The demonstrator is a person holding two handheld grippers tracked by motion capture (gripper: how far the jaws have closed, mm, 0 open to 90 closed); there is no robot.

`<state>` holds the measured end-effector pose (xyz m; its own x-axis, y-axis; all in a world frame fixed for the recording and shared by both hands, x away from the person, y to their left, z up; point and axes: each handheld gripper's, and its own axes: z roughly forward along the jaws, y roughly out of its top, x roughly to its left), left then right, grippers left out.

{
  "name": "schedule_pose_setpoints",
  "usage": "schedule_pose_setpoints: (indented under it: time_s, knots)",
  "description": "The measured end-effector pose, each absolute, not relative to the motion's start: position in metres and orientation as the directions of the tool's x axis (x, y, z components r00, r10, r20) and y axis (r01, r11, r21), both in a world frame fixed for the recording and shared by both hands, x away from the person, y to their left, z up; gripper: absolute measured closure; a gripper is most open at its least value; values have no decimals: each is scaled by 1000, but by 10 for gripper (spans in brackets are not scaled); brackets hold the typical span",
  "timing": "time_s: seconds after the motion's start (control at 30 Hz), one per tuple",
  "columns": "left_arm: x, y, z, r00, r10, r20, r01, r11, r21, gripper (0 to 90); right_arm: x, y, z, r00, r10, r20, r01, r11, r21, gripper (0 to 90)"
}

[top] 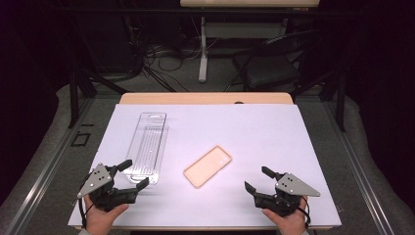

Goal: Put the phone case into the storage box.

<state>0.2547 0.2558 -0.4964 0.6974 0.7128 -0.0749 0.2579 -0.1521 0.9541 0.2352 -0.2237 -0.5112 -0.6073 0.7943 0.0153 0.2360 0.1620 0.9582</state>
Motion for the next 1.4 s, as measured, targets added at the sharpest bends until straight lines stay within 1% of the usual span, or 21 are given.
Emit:
schedule_pose_setpoints:
  time_s: [0.1,0.27,0.37,0.57,0.63,0.7,0.77,1.0,1.07,1.4]
  knots:
    - [259,253,-493,685,724,-80,288,-169,943,148,238,-222,-510,-616,788,12,251,181,951,276]
    - [265,247,-484,687,722,-85,305,-181,935,148,246,-218,-505,-616,787,28,297,198,934,277]
    - [269,243,-479,684,726,-74,319,-206,925,148,249,-216,-498,-613,790,2,288,221,932,276]
    - [281,240,-470,668,736,-109,382,-214,899,148,261,-207,-489,-622,783,4,319,249,914,274]
    - [285,239,-466,668,735,-118,387,-208,898,148,266,-201,-486,-629,777,4,335,266,904,275]
    - [290,237,-461,672,733,-110,394,-227,891,148,269,-198,-484,-634,774,-2,343,284,896,274]
    - [297,235,-455,686,718,-121,406,-239,882,148,274,-193,-482,-634,773,-4,351,293,889,262]
    - [315,229,-441,698,703,-137,422,-249,872,147,287,-188,-474,-632,775,20,378,285,881,247]
    - [324,225,-436,699,698,-156,433,-239,869,147,294,-187,-472,-628,777,39,396,276,876,246]
    - [345,216,-420,719,678,-153,436,-269,859,148,311,-183,-468,-624,777,80,450,274,850,258]
